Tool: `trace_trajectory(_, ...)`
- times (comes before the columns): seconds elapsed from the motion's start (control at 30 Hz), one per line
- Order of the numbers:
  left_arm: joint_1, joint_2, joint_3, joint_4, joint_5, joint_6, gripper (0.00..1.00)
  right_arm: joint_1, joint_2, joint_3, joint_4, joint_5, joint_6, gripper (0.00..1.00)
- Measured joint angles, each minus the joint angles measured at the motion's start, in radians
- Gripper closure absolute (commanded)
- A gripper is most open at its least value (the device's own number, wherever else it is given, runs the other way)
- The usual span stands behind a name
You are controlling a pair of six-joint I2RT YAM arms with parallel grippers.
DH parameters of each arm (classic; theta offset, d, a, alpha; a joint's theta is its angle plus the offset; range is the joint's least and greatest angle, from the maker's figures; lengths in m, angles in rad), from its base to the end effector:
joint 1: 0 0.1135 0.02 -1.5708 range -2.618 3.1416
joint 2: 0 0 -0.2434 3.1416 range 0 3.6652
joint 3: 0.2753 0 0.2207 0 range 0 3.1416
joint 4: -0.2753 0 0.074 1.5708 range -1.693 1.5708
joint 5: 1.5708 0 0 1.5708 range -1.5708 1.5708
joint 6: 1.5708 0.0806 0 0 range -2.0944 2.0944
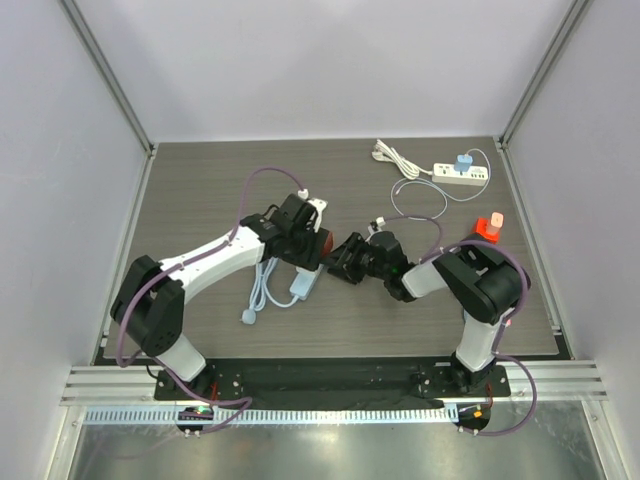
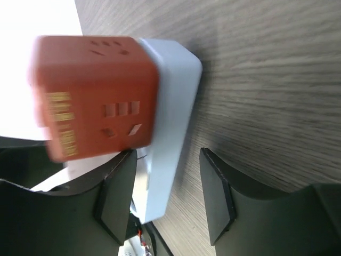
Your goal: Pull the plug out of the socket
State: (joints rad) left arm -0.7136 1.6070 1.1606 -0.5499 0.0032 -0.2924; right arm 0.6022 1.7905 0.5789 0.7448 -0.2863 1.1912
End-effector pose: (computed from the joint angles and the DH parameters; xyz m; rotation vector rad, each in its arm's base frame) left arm 0.2495 -0.2164 0.1894 0.5478 2.5565 -0.3760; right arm 0.2665 0.2108 0.1052 0.4763 2.2796 1.3249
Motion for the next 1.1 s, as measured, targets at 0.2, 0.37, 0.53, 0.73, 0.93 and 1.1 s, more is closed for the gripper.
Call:
trace_trajectory(0.2,0.002,-0.048,-0.008,0.007,0.014,-0.030,1.00,0.045,0.047,0.000,0.095,0.018,0.069,0.49)
trace_trajectory(0.37,0.010,-0.066,-0.020,0.015,0.005,-0.049,1.00,0.060,0.082,-0.001,0.191,0.055,0.109,0.82)
trace_trajectory(0.53,0.013,-0.068,-0.032,0.023,-0.020,-0.072,1.00,0.071,0.136,-0.001,0.270,0.080,0.124,0.99)
trace_trajectory(0.73,0.019,-0.143,-0.095,0.064,-0.075,-0.136,1.00,0.097,0.148,0.005,0.317,0.139,0.114,0.99)
trace_trajectory(0.93,0.090,-0.237,-0.169,0.135,-0.053,-0.216,1.00,0.117,0.154,0.046,0.344,0.198,0.092,0.99)
trace_trajectory(1.1,0.175,-0.317,-0.262,0.209,0.051,-0.254,1.00,0.123,0.183,0.058,0.400,0.191,0.094,0.99)
